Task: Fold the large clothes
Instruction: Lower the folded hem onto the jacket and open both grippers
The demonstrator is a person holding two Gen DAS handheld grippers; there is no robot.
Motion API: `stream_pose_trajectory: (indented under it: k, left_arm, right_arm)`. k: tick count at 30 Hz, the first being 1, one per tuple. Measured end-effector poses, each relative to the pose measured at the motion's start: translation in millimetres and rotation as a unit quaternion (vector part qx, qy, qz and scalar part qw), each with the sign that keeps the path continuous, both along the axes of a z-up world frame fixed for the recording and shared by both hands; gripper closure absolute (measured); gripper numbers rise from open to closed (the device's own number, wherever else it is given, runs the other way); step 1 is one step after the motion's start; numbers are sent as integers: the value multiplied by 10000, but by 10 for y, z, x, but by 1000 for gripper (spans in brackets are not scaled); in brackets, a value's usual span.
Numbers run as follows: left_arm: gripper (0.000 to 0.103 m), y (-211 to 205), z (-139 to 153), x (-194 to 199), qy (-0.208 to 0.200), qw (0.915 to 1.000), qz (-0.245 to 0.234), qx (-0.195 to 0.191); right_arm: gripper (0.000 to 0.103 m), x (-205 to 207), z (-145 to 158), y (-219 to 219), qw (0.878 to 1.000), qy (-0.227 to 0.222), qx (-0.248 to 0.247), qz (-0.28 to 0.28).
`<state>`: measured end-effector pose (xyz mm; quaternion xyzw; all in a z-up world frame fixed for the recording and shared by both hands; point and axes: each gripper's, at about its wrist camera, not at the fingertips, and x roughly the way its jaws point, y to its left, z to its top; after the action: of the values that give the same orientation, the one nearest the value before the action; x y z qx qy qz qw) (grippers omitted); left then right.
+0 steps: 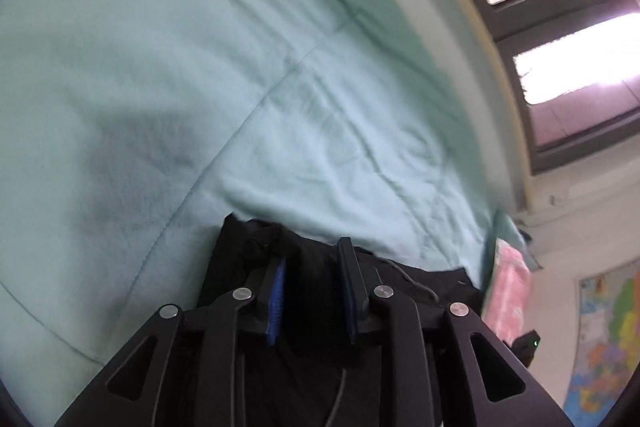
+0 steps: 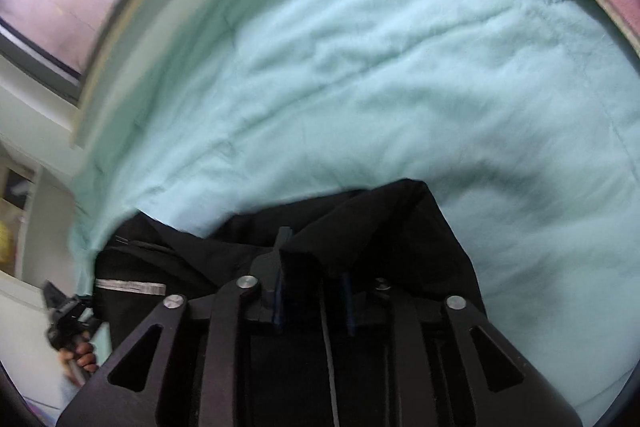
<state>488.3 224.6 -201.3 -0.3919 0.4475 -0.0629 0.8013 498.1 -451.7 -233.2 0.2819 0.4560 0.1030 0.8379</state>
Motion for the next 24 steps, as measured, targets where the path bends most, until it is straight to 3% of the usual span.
stream_pose_trajectory:
  k: [2, 3, 4, 6, 9, 10, 11, 13, 15, 17, 18, 19, 21, 24]
  left_arm:
    - [71, -30, 175, 12, -123, 9995, -238, 146]
    - [70, -38, 257, 18, -168, 9993, -307, 156]
    - [68, -28, 313, 26, -175, 9993, -305, 132]
    - [67, 33, 373, 43, -212, 9995, -198, -79]
    - [63, 87, 418, 56, -188, 9995, 167, -196]
    - [55, 114, 468, 36, -303, 9985, 443, -126]
    - [43, 177, 554, -19, -478, 9952, 852, 25]
    - [40, 285, 713, -65, -697, 9864, 1488, -81]
    - [40, 228, 859, -62, -862, 9870, 1323, -288]
    - [39, -3, 1076, -88, -970, 9900, 988, 262]
    - [39, -187, 1172, -119, -1007, 9889, 810, 729]
    - [39, -435, 1248, -166, -1044, 9849, 613, 1238]
    - [39, -823, 1275, -218, -1039, 9777, 289, 1803]
    - [39, -1509, 1183, -279, -1133, 9683, -383, 2191]
  right_arm:
    - [52, -7, 198, -32, 9997, -187, 103, 101]
    - [37, -10, 277, -39, 9995, -269, 94, 137]
    - [23, -15, 371, -44, 9992, -383, -4, 115]
    - [8, -59, 616, -96, 9967, -645, -472, -138]
    - [8, -153, 907, -86, 9941, -865, -640, -160]
    - [8, -192, 1006, 2, 9926, -936, -768, -39]
    - [8, -230, 1076, 61, 9912, -993, -873, 31]
    - [7, -329, 1254, 317, 9859, -1250, -1076, 291]
    - [7, -426, 1367, 514, 9836, -1420, -1010, 467]
    - [7, -459, 1426, 750, 9818, -1509, -1000, 577]
    - [7, -489, 1436, 922, 9799, -1528, -1116, 625]
    - [7, -513, 1424, 1018, 9785, -1538, -1221, 635]
    - [7, -574, 1371, 1321, 9725, -1506, -1672, 601]
    - [7, -621, 1170, 1654, 9680, -1281, -2066, 621]
